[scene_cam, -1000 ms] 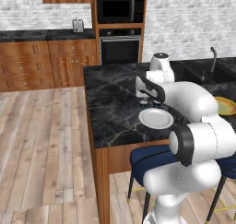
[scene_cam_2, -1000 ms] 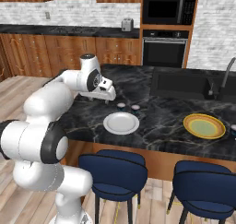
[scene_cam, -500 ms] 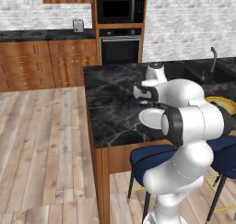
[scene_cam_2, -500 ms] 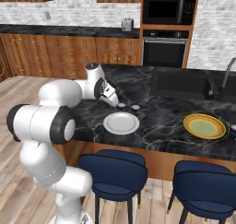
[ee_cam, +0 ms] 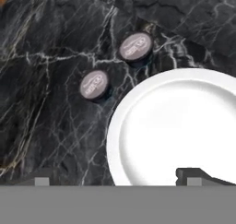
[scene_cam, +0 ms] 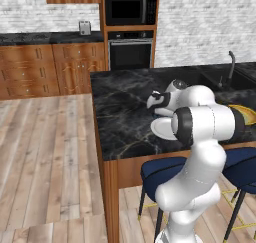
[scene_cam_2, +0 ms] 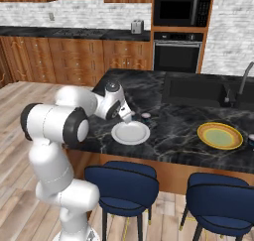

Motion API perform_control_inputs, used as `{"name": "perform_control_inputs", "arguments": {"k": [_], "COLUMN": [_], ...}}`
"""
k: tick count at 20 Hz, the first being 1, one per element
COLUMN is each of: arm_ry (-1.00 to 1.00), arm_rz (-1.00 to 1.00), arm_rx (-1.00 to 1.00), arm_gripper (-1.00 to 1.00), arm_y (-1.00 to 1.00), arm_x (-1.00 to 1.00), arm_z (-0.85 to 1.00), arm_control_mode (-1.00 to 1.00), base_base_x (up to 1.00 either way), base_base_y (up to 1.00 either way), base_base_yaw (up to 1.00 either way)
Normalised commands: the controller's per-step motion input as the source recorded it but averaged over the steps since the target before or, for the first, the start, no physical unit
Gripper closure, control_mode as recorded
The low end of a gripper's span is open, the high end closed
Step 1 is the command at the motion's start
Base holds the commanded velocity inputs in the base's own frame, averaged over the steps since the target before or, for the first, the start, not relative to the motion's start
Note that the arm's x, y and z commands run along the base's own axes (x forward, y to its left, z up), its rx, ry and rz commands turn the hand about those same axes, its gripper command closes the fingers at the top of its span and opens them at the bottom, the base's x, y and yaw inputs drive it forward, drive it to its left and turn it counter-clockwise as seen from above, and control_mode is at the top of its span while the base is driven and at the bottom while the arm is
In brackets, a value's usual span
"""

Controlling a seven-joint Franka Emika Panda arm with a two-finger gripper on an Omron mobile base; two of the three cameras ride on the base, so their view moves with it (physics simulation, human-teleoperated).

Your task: Place two yogurt containers on each plate.

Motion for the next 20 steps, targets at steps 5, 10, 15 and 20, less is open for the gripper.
{"name": "perform_control_inputs", "arguments": {"k": [5, 10, 15, 20], "arm_ry": [0.00, 0.00, 0.00, 0.06], "arm_rz": [-0.10, -0.06, -0.01, 0.00], "arm_rx": [0.01, 0.00, 0.00, 0.00], "arm_gripper": [-1.00, -1.00, -1.00, -1.00], "arm_y": [-0.01, 0.00, 0.00, -0.04], "arm_x": [0.31, 0.19, 0.19, 0.17], "arm_z": [-0.02, 0.03, 0.08, 0.00], "arm_control_mode": [-1.00, -1.00, -1.00, -1.00], "base_base_x": [0.00, 0.00, 0.00, 0.00], "base_base_y": [0.00, 0.00, 0.00, 0.00], "base_base_yaw": [0.00, 0.00, 0.00, 0.00]}}
